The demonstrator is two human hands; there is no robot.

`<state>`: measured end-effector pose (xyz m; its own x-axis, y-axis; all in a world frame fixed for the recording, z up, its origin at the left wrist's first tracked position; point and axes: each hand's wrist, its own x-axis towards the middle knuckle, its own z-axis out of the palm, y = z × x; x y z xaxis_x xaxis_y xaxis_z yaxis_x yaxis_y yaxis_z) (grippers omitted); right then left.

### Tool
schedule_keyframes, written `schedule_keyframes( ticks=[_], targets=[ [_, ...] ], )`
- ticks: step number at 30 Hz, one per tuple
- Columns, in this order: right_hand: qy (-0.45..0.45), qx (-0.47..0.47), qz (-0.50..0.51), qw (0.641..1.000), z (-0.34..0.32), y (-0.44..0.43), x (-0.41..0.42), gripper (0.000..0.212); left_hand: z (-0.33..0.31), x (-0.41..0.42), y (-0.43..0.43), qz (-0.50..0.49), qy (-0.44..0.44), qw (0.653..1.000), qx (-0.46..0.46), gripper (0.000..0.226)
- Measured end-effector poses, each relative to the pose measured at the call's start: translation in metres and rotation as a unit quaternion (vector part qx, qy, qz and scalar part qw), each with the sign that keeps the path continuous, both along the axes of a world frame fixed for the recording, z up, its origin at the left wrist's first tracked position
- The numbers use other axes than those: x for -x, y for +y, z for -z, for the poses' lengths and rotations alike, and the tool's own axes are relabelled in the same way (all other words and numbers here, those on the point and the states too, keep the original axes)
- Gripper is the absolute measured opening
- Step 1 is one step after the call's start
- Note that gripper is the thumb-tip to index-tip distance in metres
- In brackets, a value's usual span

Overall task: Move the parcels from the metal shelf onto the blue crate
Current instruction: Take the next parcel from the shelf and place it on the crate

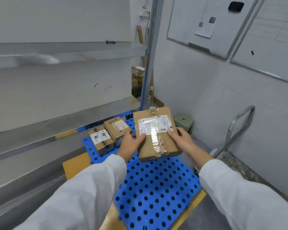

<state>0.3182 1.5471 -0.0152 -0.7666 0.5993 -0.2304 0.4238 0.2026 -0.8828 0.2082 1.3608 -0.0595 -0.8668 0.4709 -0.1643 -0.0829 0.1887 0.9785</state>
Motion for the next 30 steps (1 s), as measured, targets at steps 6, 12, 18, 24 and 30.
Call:
schedule_keyframes(
  ticks=[6, 12, 18, 24, 30],
  targets=[
    [-0.021, 0.011, -0.049, 0.999, 0.023, 0.029, 0.052, 0.057, 0.015, 0.032, 0.019, -0.051, 0.003, 0.999, 0.017, 0.051],
    [-0.025, 0.013, -0.097, 0.995, 0.047, 0.071, 0.128, 0.054, 0.027, 0.074, 0.05, -0.111, 0.014, 0.992, 0.055, 0.048],
    [-0.036, 0.022, -0.168, 0.985, 0.075, 0.115, 0.197, 0.048, 0.04, 0.109, 0.094, -0.197, -0.012, 0.977, 0.085, 0.047],
    [-0.049, 0.075, -0.209, 0.974, 0.111, 0.143, 0.258, 0.045, 0.058, 0.153, 0.128, -0.271, -0.015, 0.955, 0.118, 0.031],
    [-0.088, 0.101, -0.242, 0.961, 0.153, 0.15, 0.288, 0.048, 0.098, 0.174, 0.133, -0.267, -0.036, 0.916, 0.299, 0.053]
  ],
)
